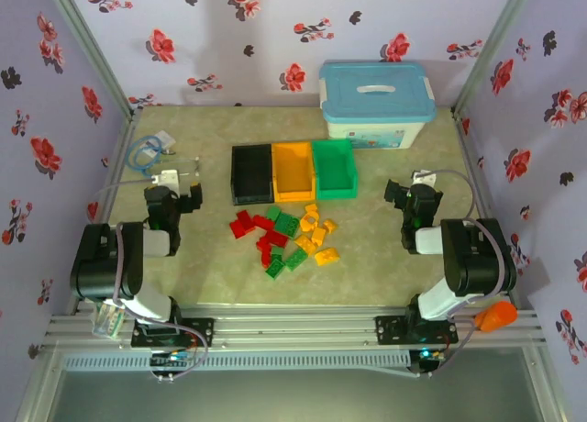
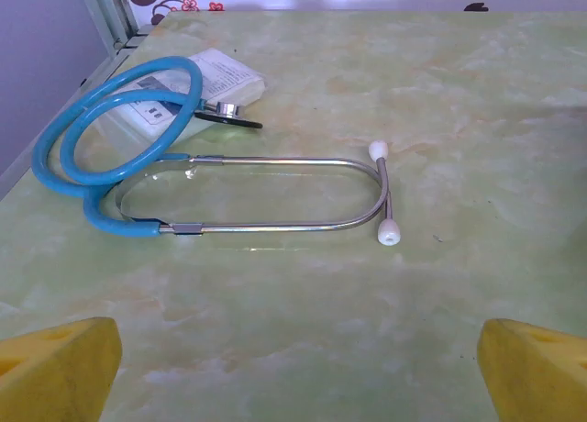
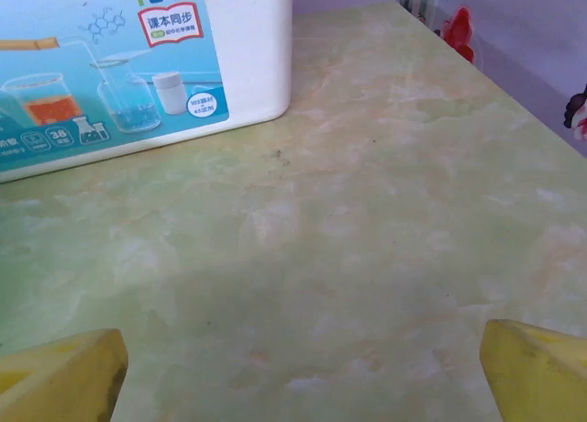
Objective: Sort the legos into containers by color
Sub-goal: Pick up the lego from the center of the table.
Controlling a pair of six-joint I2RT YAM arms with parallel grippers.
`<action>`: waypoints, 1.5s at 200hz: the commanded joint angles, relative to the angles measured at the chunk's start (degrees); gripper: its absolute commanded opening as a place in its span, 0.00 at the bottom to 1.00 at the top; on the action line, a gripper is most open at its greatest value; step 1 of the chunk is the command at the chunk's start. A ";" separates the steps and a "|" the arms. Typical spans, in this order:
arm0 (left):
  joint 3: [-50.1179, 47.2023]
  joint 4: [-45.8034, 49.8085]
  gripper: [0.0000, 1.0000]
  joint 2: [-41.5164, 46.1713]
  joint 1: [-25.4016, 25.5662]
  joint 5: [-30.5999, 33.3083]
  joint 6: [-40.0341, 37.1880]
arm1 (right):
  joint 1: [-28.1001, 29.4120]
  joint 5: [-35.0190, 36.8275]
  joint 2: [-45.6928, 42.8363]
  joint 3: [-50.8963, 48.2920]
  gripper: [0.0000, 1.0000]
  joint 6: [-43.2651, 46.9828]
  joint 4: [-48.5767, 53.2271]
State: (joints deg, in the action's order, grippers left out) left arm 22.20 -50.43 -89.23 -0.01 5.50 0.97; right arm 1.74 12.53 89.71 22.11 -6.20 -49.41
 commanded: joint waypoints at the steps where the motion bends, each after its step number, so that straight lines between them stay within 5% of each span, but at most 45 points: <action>1: 0.62 0.16 1.00 0.79 -0.46 -0.62 -0.11 | -0.42 -1.55 -0.46 0.32 0.99 1.01 -0.82; 244: 1.11 1.05 1.00 1.35 -0.01 1.60 -0.21 | -0.42 -1.56 -0.46 0.25 0.99 1.07 -0.84; 256: 2.49 8.22 1.00 6.50 2.00 8.21 -0.18 | 0.32 -1.54 -2.75 -0.09 0.99 2.50 -1.33; 288: 18.11 41.75 1.00 20.68 6.16 14.55 0.48 | 3.27 -1.51 -22.08 13.12 0.99 -2.73 36.20; 300: 25.18 53.82 1.00 23.10 5.98 15.46 8.59 | 3.20 0.68 -24.63 17.37 0.99 -7.17 48.66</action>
State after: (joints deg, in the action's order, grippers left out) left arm 34.28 -22.70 -72.82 5.15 15.44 1.65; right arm 4.56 11.51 72.44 29.69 -6.24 -25.63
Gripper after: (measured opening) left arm 0.997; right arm 0.993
